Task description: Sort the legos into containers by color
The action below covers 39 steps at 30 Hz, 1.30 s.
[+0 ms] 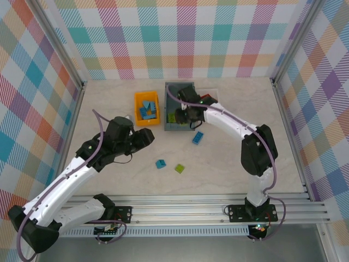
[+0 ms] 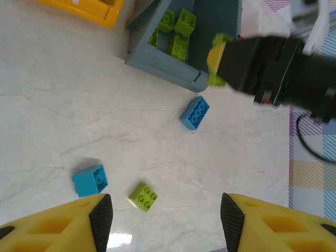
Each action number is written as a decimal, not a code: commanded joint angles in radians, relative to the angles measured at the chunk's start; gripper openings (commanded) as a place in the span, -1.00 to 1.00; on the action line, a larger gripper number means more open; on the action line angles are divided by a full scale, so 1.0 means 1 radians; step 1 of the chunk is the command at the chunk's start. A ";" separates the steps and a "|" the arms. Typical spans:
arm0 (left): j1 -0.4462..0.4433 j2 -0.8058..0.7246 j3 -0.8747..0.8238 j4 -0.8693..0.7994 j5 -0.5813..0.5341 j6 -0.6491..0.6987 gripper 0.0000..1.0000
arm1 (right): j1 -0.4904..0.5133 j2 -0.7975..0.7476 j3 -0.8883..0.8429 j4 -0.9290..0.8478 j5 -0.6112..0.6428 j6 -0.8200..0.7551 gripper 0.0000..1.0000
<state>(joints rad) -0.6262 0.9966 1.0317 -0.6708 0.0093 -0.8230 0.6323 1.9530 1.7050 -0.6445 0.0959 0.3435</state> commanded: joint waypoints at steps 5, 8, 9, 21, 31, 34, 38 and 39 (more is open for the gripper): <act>-0.013 0.079 0.076 0.077 -0.003 0.056 0.17 | -0.062 0.263 0.309 -0.063 -0.100 0.052 -0.30; -0.022 0.098 0.077 0.083 -0.006 0.066 0.17 | -0.075 0.372 0.467 -0.127 -0.105 0.053 -0.28; -0.027 0.107 0.079 0.082 -0.008 0.070 0.16 | -0.079 0.404 0.514 -0.144 -0.105 0.055 -0.27; -0.071 0.149 0.090 0.079 -0.022 0.090 0.17 | -0.089 0.430 0.663 -0.210 -0.094 0.046 0.10; -0.135 0.228 0.094 0.072 -0.040 0.118 0.18 | -0.074 0.083 0.443 -0.141 -0.020 0.028 -0.06; -0.160 0.275 0.111 0.082 -0.036 0.122 0.18 | -0.074 -0.094 0.220 -0.063 0.021 0.031 -0.09; -0.221 0.405 0.184 0.092 -0.039 0.158 0.20 | -0.075 -0.397 -0.148 0.050 0.083 0.049 -0.07; -0.237 0.449 0.211 0.091 -0.045 0.184 0.21 | -0.075 -0.462 -0.224 0.068 0.094 0.056 -0.05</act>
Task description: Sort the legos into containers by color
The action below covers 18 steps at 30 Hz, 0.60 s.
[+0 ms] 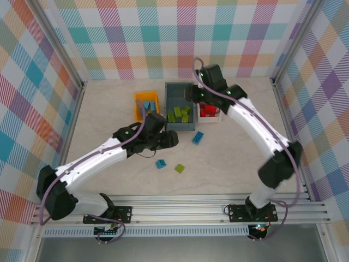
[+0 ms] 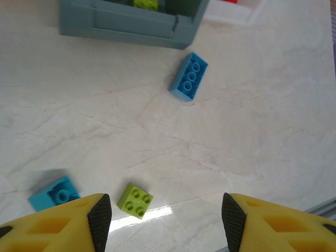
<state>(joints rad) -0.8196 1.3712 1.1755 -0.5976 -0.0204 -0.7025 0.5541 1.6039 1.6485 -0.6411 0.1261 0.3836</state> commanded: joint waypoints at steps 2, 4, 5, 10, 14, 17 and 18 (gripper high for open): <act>-0.076 0.178 0.138 0.002 -0.039 0.147 0.25 | 0.001 -0.263 -0.338 0.083 0.075 0.032 0.00; -0.095 0.288 0.205 -0.011 -0.060 0.230 0.28 | -0.001 -0.393 -0.461 0.072 0.065 0.049 0.05; -0.103 0.353 0.238 -0.016 -0.075 0.263 0.31 | -0.002 -0.460 -0.514 0.060 0.055 0.057 0.10; -0.118 0.558 0.362 -0.013 -0.164 0.362 0.42 | -0.002 -0.734 -0.661 -0.030 0.003 0.104 0.36; -0.116 0.689 0.443 -0.004 -0.249 0.413 0.49 | -0.002 -0.875 -0.679 -0.088 -0.038 0.124 0.51; -0.114 0.766 0.499 0.007 -0.247 0.444 0.51 | -0.001 -0.922 -0.669 -0.127 -0.045 0.133 0.54; -0.113 0.786 0.514 0.011 -0.247 0.454 0.51 | -0.001 -0.924 -0.664 -0.138 -0.046 0.132 0.54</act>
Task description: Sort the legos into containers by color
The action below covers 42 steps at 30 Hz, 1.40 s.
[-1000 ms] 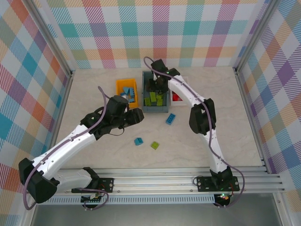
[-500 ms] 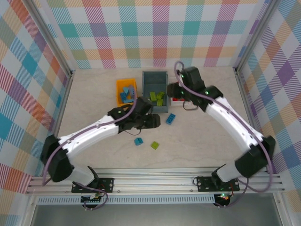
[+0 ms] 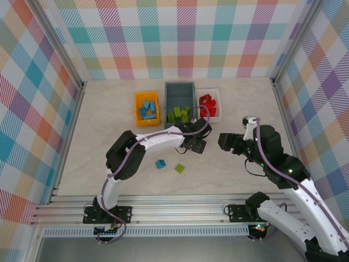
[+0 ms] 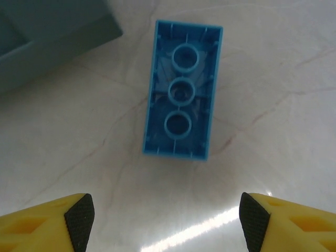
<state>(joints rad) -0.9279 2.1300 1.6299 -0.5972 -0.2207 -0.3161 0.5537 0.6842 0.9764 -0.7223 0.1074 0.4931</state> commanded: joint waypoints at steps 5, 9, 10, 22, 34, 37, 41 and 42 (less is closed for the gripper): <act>0.019 0.119 0.132 0.005 -0.048 0.094 0.49 | -0.002 -0.012 0.016 -0.078 -0.034 0.028 0.53; 0.032 0.142 0.151 0.041 -0.001 0.129 0.17 | -0.001 -0.006 0.015 -0.073 -0.037 0.035 0.52; 0.032 0.146 0.158 0.045 0.016 0.138 0.03 | -0.001 -0.002 0.013 -0.070 -0.037 0.035 0.51; -0.013 -0.226 -0.168 0.106 0.003 -0.003 -0.45 | -0.001 0.034 0.009 -0.013 -0.125 -0.045 0.48; 0.426 -0.525 -0.255 -0.087 0.157 -0.085 -0.45 | 0.274 0.355 0.038 0.295 -0.159 -0.123 0.49; 0.532 -0.409 -0.148 -0.091 0.201 -0.062 -0.45 | 0.322 0.441 0.064 0.354 -0.139 -0.111 0.47; 0.619 -0.210 0.029 -0.117 0.243 -0.046 -0.44 | 0.368 0.519 0.093 0.398 -0.116 -0.100 0.47; 0.630 -0.167 0.075 -0.127 0.254 -0.048 -0.44 | 0.374 0.535 0.097 0.403 -0.117 -0.097 0.47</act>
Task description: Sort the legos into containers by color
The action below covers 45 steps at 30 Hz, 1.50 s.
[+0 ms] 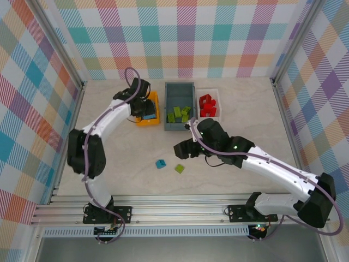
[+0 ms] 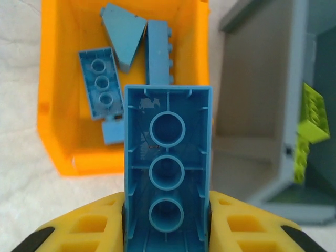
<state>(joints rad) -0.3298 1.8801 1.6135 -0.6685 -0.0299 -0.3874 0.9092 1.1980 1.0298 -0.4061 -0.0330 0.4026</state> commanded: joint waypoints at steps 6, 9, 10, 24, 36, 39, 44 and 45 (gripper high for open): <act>0.083 0.273 0.280 -0.101 0.105 -0.001 -0.36 | 0.053 0.061 0.026 0.100 0.035 0.016 0.47; 0.090 0.325 0.326 -0.114 0.128 0.000 -0.27 | 0.058 0.063 0.005 0.098 0.043 0.028 0.47; 0.089 0.337 0.339 -0.126 0.127 0.001 -0.22 | 0.058 0.063 -0.002 0.094 0.050 0.035 0.47; 0.029 -0.040 0.095 -0.080 0.145 -0.031 0.23 | 0.151 0.199 -0.084 -0.121 0.170 0.061 0.59; -0.180 -0.756 -0.489 -0.060 0.212 -0.155 0.31 | 0.161 0.473 0.013 -0.194 0.227 -0.178 0.61; -0.184 -0.878 -0.538 -0.117 0.257 -0.165 0.32 | 0.148 0.529 0.048 -0.179 0.230 -0.201 0.54; -0.184 -0.994 -0.534 -0.249 0.248 -0.158 0.33 | 0.116 0.600 0.098 -0.175 0.211 -0.216 0.30; -0.184 -1.007 -0.534 -0.255 0.248 -0.161 0.32 | 0.113 0.606 0.103 -0.175 0.205 -0.218 0.24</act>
<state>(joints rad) -0.5095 0.9096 1.0817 -0.8497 0.1982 -0.5350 1.0363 1.7821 1.1007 -0.5774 0.1822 0.2119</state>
